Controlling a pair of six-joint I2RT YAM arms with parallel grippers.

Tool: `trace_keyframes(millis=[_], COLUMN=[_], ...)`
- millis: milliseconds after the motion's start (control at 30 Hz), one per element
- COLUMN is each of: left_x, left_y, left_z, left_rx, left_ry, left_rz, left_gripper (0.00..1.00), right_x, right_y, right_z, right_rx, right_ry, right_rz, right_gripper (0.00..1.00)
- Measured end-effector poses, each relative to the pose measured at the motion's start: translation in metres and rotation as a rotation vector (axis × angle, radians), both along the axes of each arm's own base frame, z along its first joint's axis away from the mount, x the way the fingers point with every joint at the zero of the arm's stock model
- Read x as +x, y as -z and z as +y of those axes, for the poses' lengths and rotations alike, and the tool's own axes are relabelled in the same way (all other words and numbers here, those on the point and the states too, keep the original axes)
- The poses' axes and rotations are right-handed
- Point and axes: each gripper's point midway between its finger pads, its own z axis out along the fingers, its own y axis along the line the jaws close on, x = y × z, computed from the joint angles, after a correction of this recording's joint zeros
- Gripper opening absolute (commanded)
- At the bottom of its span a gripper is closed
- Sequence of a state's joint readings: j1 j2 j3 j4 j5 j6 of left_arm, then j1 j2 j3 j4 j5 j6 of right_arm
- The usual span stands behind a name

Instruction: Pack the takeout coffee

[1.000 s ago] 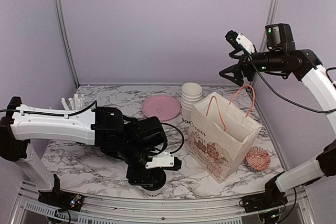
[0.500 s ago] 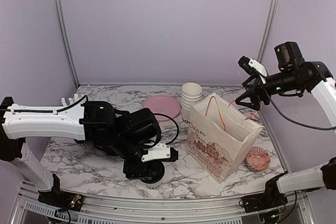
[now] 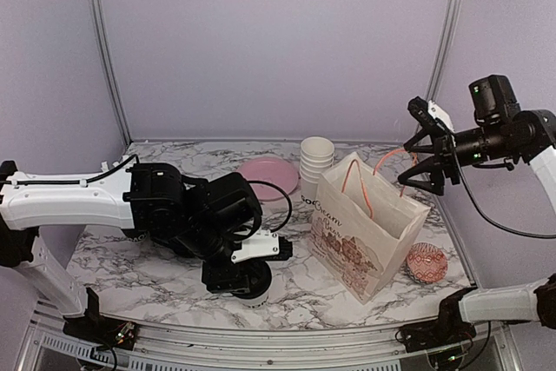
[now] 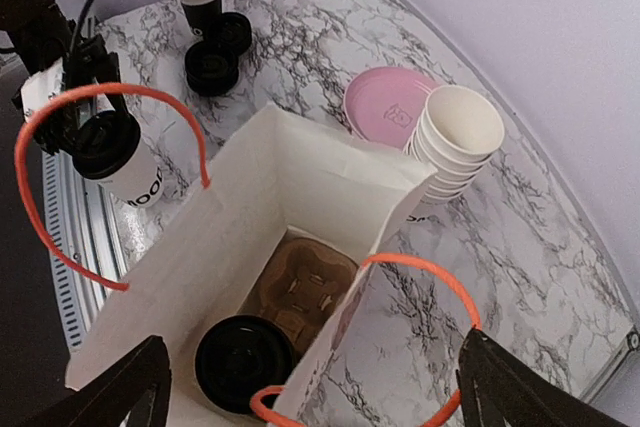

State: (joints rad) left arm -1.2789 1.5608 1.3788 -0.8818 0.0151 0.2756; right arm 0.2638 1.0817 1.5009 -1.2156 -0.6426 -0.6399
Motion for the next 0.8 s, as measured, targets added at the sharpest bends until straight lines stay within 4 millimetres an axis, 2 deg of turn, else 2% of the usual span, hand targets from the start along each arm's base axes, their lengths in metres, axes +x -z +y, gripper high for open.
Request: trace_keyframes(millis=[100,167,267,367,467,633,733,800], left_x=[0.001,0.002,0.002,0.002,0.002,0.002,0.002,0.003], left_y=[0.000,0.000,0.000,0.000,0.000,0.000,0.000,0.000], left_z=[0.000,0.000,0.000,0.000,0.000,0.000,0.000,0.000], left_rx=[-0.001,-0.001,-0.002,-0.002,-0.001,-0.002,-0.002,-0.001], left_ry=[-0.006,-0.007,-0.007,-0.007,-0.007,-0.008,-0.007,-0.009], left_rz=[-0.001,-0.001,-0.001,-0.001,-0.001,-0.001,-0.001,-0.001], left_gripper=[0.66,0.66,0.66,0.66,0.66,0.66,0.66,0.66], right_x=[0.009,0.013,0.017,0.016,0.010,-0.016,-0.024,-0.021], right_y=[0.028,0.039,0.044,0.042,0.022,-0.047,-0.052,-0.038], right_z=[-0.006,-0.011,-0.015,-0.015,-0.011,-0.006,-0.010,-0.012], right_rx=[-0.057,-0.088,-0.111,-0.111,-0.079,0.031,0.039,0.024], right_ry=[0.045,0.074,0.098,0.095,0.055,-0.019,-0.004,0.011], right_rz=[0.061,0.084,0.085,0.079,0.029,-0.167,-0.205,-0.172], right_gripper=[0.88,0.84,0.82,0.87,0.89,0.94,0.99,0.99])
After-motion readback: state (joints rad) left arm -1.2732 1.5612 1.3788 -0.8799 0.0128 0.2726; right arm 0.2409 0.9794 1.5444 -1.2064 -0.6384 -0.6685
